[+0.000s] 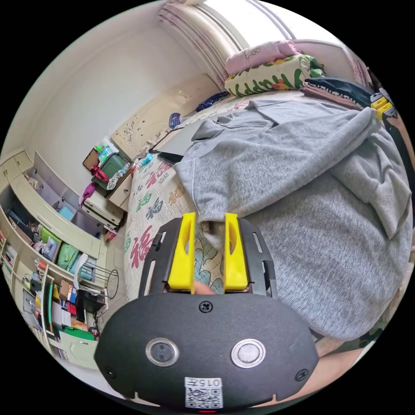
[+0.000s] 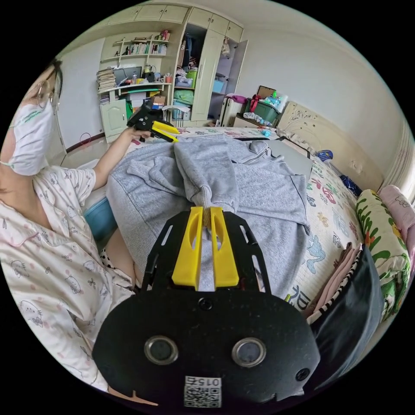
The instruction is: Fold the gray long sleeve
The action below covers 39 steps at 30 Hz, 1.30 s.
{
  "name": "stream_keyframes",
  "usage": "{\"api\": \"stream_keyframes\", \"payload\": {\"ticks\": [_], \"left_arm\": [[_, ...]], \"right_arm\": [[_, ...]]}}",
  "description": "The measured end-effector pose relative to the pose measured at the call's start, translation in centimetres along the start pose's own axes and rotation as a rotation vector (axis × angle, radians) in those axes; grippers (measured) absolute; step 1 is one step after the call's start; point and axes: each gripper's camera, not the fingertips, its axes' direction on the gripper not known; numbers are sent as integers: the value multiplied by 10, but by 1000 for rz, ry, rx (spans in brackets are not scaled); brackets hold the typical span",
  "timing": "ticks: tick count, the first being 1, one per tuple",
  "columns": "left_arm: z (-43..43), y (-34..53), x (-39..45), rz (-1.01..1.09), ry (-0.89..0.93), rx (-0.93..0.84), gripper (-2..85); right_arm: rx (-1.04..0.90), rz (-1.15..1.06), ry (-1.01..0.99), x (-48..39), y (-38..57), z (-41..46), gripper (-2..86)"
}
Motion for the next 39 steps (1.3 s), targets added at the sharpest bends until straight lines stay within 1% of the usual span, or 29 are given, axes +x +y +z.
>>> {"api": "stream_keyframes", "payload": {"ticks": [4,6,9,10,12,13,15,16,18,20,22,24,26,28,30,31,32,33,34,35,36,37,38,39], "left_arm": [[-17,6,-14,-20,-8,33,89],[-13,3,-16,-12,-5,6,83],[-7,-5,-5,64,-14,-57,75],[-7,-8,-2,85,-26,-69,73],[-9,-10,-2,90,-34,-76,69],[-11,-12,-5,83,-31,-80,67],[-13,-15,-8,80,-31,-87,64],[-14,-17,-6,87,-37,-94,61],[-16,-21,-3,99,-46,-100,57],[-23,-24,-4,98,-44,-100,53],[-27,-26,-3,98,-45,-101,51],[-31,-30,0,104,-49,-104,48],[-38,-34,3,106,-49,-106,41],[-48,-36,3,90,-49,-102,34],[-71,-38,0,46,-101,-97,25],[-99,-35,-4,-28,-170,-24,20],[-133,-30,-7,-105,-202,89,17],[-152,-28,-7,-139,-193,157,16],[-189,-28,-4,-169,-110,322,16],[-226,-35,11,-107,52,508,16],[-243,-42,23,-32,143,596,18],[-276,-61,60,170,279,741,21],[-301,-82,106,387,311,824,26],[-310,-94,129,470,306,842,29]], "right_arm": [[-35,-17,34,-4,4,-6,38],[-37,-13,37,-1,3,-10,37],[-77,31,76,12,-2,-8,35],[-75,11,37,14,-2,-7,35],[-96,-49,-125,16,-1,-7,37],[-112,-115,-239,15,-1,-7,43],[-81,-153,-274,21,-5,-13,52],[-53,-122,-283,34,-10,-18,58],[-3,8,-292,65,-19,-25,70],[98,169,-317,107,-22,-34,88],[150,264,-330,134,-24,-32,91],[119,290,-294,146,-34,-12,98],[-59,319,-273,156,-54,35,109],[-143,311,-340,158,-63,65,99],[-167,319,-384,162,-65,78,73],[-146,329,-385,165,-63,75,69],[-118,338,-385,168,-61,72,62],[-111,344,-387,170,-60,71,57],[-111,358,-386,173,-59,73,46],[-118,365,-392,175,-59,77,33],[-121,367,-395,175,-60,79,29],[-131,369,-386,174,-61,82,22],[-141,362,-362,170,-63,85,17],[-147,354,-346,167,-64,86,15]]}}
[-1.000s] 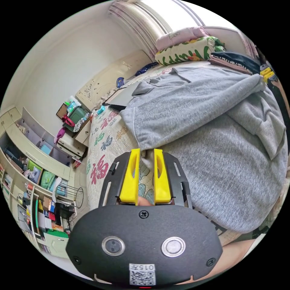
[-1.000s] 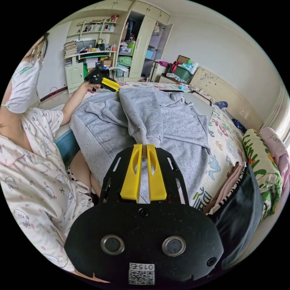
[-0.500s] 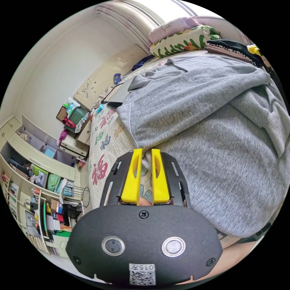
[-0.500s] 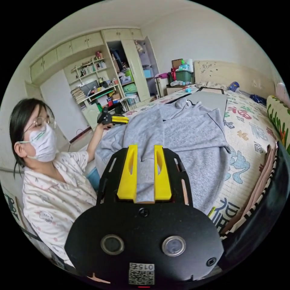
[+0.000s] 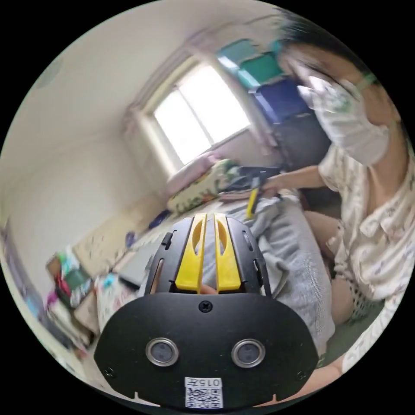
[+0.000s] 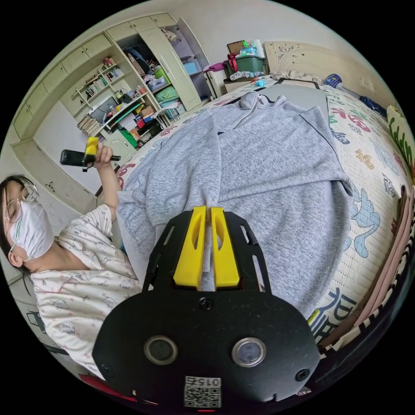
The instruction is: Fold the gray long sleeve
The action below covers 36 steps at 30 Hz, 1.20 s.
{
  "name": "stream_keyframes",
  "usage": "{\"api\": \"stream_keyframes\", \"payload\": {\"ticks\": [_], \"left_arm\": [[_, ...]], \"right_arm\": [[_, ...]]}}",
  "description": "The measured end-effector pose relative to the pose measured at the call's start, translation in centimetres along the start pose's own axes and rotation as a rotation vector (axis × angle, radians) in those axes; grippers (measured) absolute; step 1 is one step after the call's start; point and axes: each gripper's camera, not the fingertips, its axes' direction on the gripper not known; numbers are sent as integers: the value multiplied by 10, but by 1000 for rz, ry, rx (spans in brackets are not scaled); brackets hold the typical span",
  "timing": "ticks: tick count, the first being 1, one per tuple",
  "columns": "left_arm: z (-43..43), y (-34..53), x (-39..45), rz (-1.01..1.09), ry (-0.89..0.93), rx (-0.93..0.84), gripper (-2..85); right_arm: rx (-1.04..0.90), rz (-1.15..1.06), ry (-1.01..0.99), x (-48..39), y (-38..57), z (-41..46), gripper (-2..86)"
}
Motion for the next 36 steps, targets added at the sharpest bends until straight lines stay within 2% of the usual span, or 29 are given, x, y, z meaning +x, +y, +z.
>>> {"api": "stream_keyframes", "payload": {"ticks": [2,5,7,13,19,24,27,30,33,35,36], "left_arm": [[64,-65,34,179,141,-72,51],[138,-99,61,295,360,-133,79],[184,-102,79,339,437,-206,86],[258,-61,120,286,390,-354,64],[246,-45,138,316,433,-294,8],[266,-13,143,287,441,-345,2],[262,4,123,220,466,-342,1],[227,22,76,130,468,-261,2],[189,53,-1,-54,298,-206,3],[177,98,-80,-265,87,-269,5],[177,113,-101,-319,38,-290,6]], "right_arm": [[-5,-32,81,-15,-1,8,10],[2,-58,160,-30,1,16,6],[-4,-65,185,-35,1,22,5],[0,-81,229,-46,5,36,2],[55,-55,282,-50,13,35,1],[-47,-56,299,-47,7,56,6],[-50,-83,244,-40,6,48,22],[-7,-98,152,-19,4,19,63],[91,-99,142,11,-10,-16,85],[188,-109,187,33,-37,-34,89],[214,-121,188,37,-46,-36,88]]}}
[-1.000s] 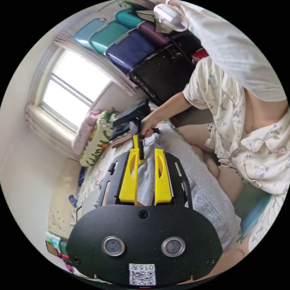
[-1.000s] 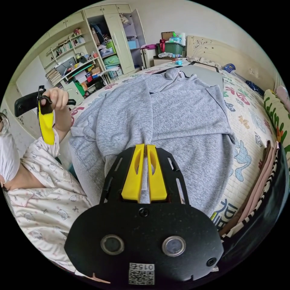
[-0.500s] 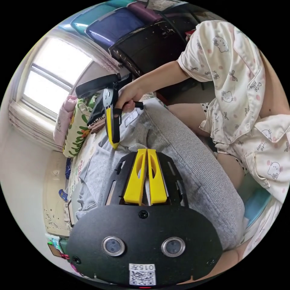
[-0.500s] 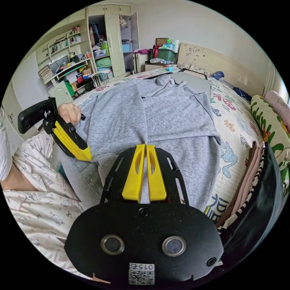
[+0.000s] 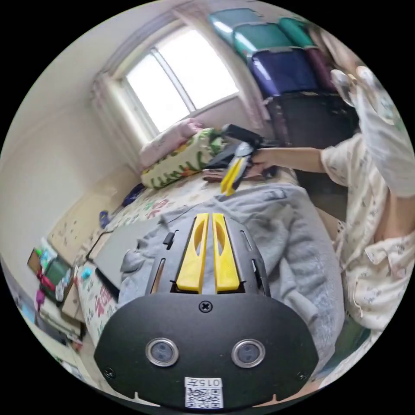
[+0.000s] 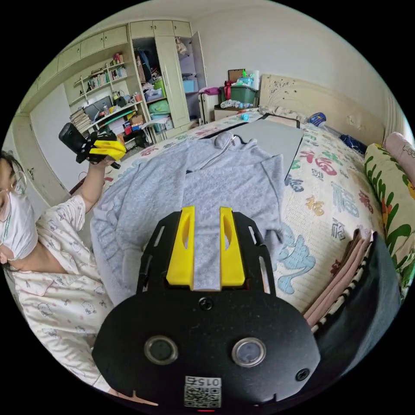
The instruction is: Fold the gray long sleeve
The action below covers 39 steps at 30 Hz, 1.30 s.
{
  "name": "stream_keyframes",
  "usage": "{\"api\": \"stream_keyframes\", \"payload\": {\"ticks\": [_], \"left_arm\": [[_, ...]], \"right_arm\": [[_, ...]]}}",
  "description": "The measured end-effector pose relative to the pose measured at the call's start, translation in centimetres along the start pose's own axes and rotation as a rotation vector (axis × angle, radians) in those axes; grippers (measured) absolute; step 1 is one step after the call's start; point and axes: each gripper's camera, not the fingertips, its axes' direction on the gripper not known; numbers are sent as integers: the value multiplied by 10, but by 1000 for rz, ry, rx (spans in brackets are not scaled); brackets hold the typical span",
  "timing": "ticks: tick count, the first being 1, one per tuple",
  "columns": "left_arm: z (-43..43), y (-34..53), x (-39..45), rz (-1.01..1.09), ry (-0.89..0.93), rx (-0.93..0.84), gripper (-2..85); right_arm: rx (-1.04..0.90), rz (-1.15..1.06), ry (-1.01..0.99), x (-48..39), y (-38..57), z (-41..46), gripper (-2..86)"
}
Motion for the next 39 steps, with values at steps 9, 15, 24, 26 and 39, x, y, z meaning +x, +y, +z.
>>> {"api": "stream_keyframes", "payload": {"ticks": [9,15,24,26,39], "left_arm": [[132,186,-313,-636,-235,-340,35],[184,260,-384,-740,-232,-317,81],[232,284,-420,-614,-180,-559,111],[230,283,-417,-584,-172,-572,89],[-51,171,-272,-343,-346,-261,1]], "right_arm": [[-9,51,-30,101,-170,141,108],[-87,162,64,145,-225,244,133],[-299,139,207,135,-257,302,113],[-302,71,269,112,-255,298,59],[129,-109,231,-68,-144,6,17]]}}
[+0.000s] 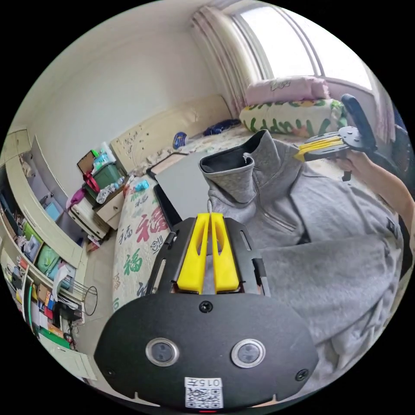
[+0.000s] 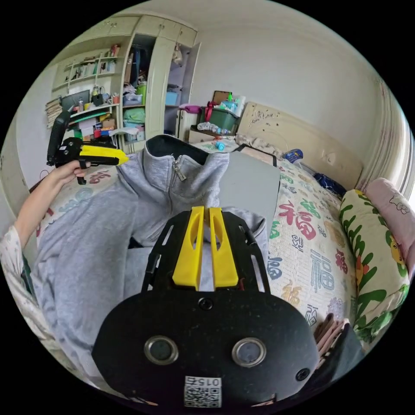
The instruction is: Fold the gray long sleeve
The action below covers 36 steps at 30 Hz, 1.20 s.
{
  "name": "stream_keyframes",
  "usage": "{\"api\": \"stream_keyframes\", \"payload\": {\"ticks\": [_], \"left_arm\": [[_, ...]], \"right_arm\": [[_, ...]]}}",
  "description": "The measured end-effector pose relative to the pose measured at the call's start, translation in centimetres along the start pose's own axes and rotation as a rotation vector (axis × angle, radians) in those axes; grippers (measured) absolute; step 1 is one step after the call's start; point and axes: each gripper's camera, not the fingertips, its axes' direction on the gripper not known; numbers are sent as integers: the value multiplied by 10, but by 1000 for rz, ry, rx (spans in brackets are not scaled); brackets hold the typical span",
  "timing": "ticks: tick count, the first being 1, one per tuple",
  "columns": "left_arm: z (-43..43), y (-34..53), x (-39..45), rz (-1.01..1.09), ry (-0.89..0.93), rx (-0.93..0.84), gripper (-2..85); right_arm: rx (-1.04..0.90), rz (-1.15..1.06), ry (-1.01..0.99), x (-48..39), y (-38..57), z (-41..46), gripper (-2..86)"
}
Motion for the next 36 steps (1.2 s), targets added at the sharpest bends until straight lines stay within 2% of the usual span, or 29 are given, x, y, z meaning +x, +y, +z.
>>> {"api": "stream_keyframes", "payload": {"ticks": [2,5,9,12,16,19,20,22,25,28,32,36], "left_arm": [[-113,46,28,31,39,105,0],[-220,133,81,36,125,201,0],[-285,243,159,-11,185,250,0],[-303,292,193,-120,142,223,1],[-350,328,184,-444,124,352,8],[-368,324,194,-487,243,395,37],[-370,313,202,-462,303,397,59],[-369,290,214,-404,337,368,88],[-369,258,222,-403,322,341,91],[-379,231,223,-384,351,354,57],[-441,211,213,-379,427,510,23],[-458,182,222,-292,404,381,17]], "right_arm": [[56,-38,-94,-31,47,-97,16],[52,-70,-245,-74,127,-186,17],[20,-71,-292,-130,221,-235,16],[33,-19,-193,-148,264,-261,9],[145,202,-249,-133,304,-310,25],[262,326,-395,-133,328,-332,94],[301,322,-471,-139,331,-335,125],[342,266,-544,-152,331,-338,135],[285,206,-508,-173,310,-335,129],[277,153,-394,-193,287,-343,69],[363,38,-330,-209,286,-386,29],[220,88,-363,-200,294,-369,24]]}}
